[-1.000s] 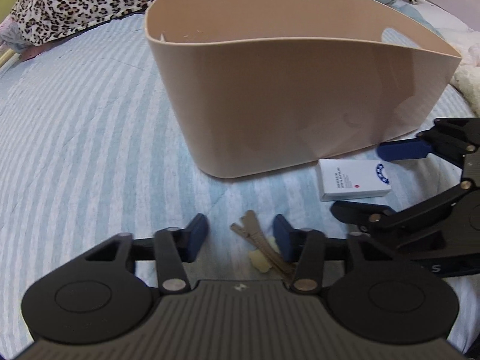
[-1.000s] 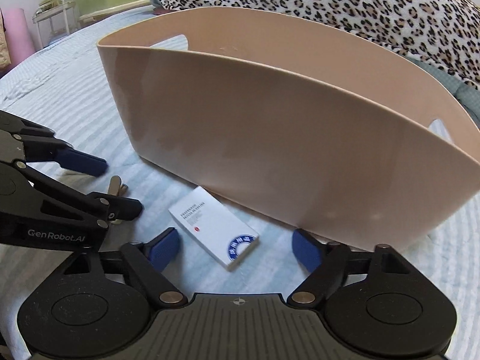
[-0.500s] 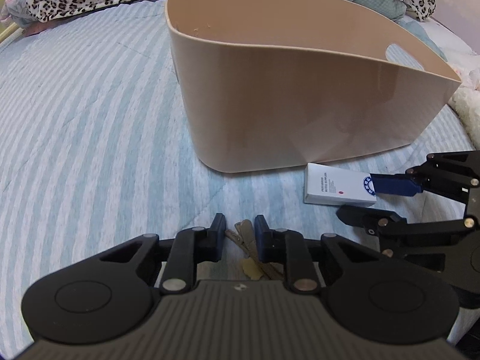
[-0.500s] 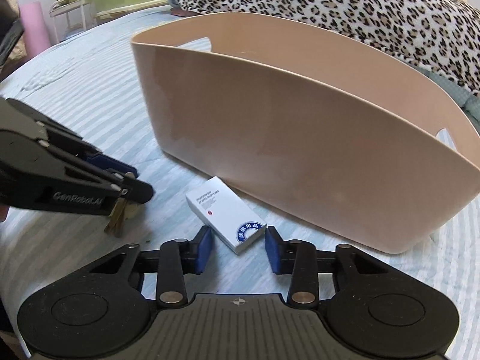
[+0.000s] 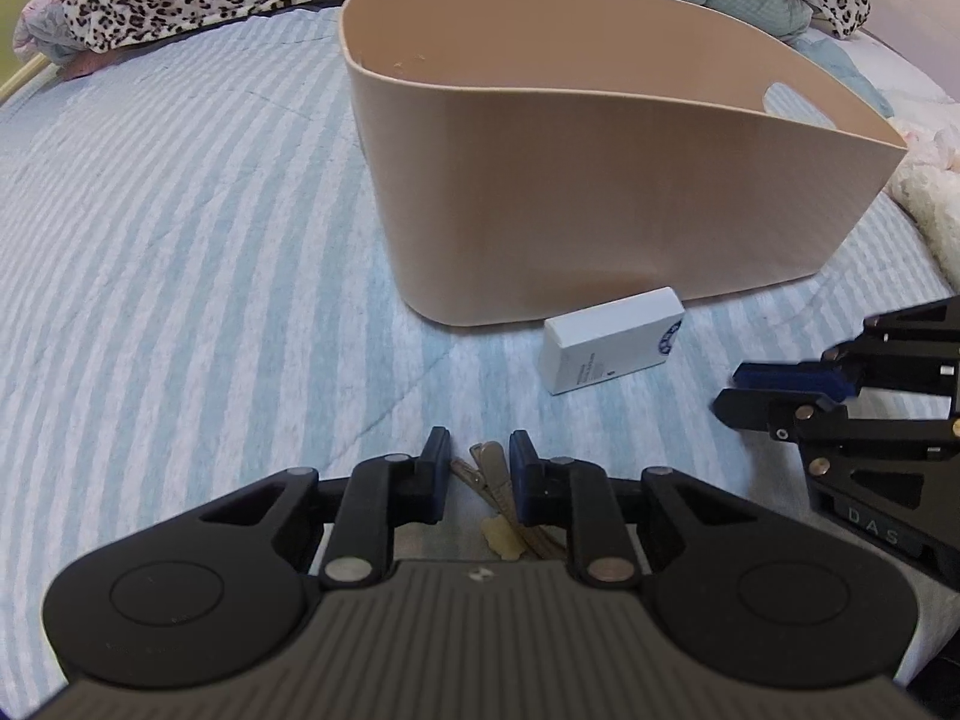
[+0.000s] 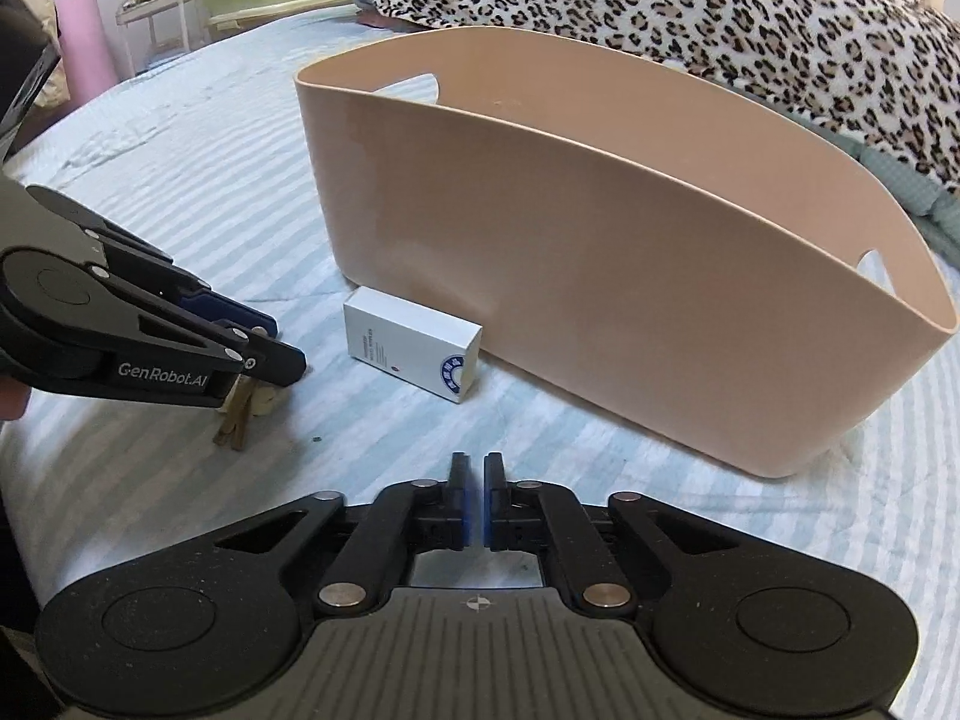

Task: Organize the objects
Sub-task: 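Grasp the loose keys with the left tool while the right grasps the white medicine box, then lift keys and medicine box over the basket and open both tools to release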

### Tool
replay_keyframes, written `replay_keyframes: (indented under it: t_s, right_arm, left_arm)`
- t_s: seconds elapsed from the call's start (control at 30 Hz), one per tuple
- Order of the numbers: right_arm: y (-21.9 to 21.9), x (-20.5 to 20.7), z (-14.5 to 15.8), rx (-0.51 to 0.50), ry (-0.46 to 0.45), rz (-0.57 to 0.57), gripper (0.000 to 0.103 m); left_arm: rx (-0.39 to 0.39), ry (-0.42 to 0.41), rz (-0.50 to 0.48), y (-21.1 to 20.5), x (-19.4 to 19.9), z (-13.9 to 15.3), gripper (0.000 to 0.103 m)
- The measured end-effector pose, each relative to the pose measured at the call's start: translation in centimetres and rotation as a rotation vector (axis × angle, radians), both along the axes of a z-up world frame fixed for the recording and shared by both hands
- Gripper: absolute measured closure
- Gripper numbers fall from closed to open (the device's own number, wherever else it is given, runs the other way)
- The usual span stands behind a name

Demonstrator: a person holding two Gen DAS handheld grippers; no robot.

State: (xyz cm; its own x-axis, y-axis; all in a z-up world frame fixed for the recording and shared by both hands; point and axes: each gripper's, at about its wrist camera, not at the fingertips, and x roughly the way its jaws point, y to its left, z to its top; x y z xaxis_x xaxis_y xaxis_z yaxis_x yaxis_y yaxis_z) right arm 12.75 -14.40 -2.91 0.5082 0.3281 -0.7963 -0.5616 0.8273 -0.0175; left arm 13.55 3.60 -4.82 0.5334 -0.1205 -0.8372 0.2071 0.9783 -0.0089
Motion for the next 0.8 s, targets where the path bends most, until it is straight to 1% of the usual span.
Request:
replay_keyframes:
  t_s: [0.03, 0.1, 0.17, 0.2, 0.27, 0.37, 0.5, 0.63, 0.7, 0.73, 0.77, 0.8]
  right_arm:
    - [0.1, 0.1, 0.0, 0.007, 0.001, -0.006, 0.077]
    - [0.7, 0.1, -0.1, 0.023, 0.002, -0.019, 0.066]
    - [1.4, 0.6, -0.1, 0.046, 0.008, -0.029, 0.051]
    - [1.8, 0.8, -0.1, 0.054, 0.009, -0.037, 0.048]
    - [2.7, 1.1, -0.1, 0.058, 0.006, -0.048, 0.037]
    - [4.1, 1.6, -0.3, 0.062, 0.01, -0.058, 0.029]
    - [5.4, 2.8, -1.2, 0.057, 0.041, -0.113, 0.026]
    - [5.8, 3.9, -2.1, 0.092, 0.074, -0.176, 0.026]
    - [6.0, 4.1, -2.3, 0.107, 0.079, -0.195, 0.033]
    - [6.0, 4.1, -2.4, 0.11, 0.076, -0.201, 0.043]
    - [6.0, 4.0, -2.4, 0.106, 0.07, -0.204, 0.047]
    - [5.9, 3.9, -2.4, 0.112, 0.069, -0.202, 0.047]
  left_arm:
    - [0.011, -0.003, 0.006, -0.3, 0.2, -0.2, 0.081]
    - [0.022, -0.004, 0.019, 0.0, 0.4, -0.2, 0.081]
    - [0.022, -0.002, 0.034, 0.4, 0.6, -0.3, 0.081]
    - [0.024, -0.002, 0.041, 0.5, 0.8, -0.3, 0.081]
    - [0.036, -0.007, 0.054, 0.8, 1.2, -0.3, 0.081]
    - [0.062, -0.015, 0.075, 1.2, 1.7, -0.3, 0.081]
    - [0.05, -0.011, 0.096, 2.1, 2.4, -0.2, 0.081]
    - [0.059, -0.014, 0.096, 2.3, 2.8, -0.4, 0.081]
    - [0.059, -0.014, 0.095, 2.4, 3.0, -0.5, 0.081]
    - [0.059, -0.015, 0.095, 2.4, 3.0, -0.4, 0.081]
    - [0.059, -0.017, 0.096, 2.4, 3.0, -0.4, 0.081]
    - [0.06, -0.018, 0.095, 2.4, 3.0, -0.4, 0.081]
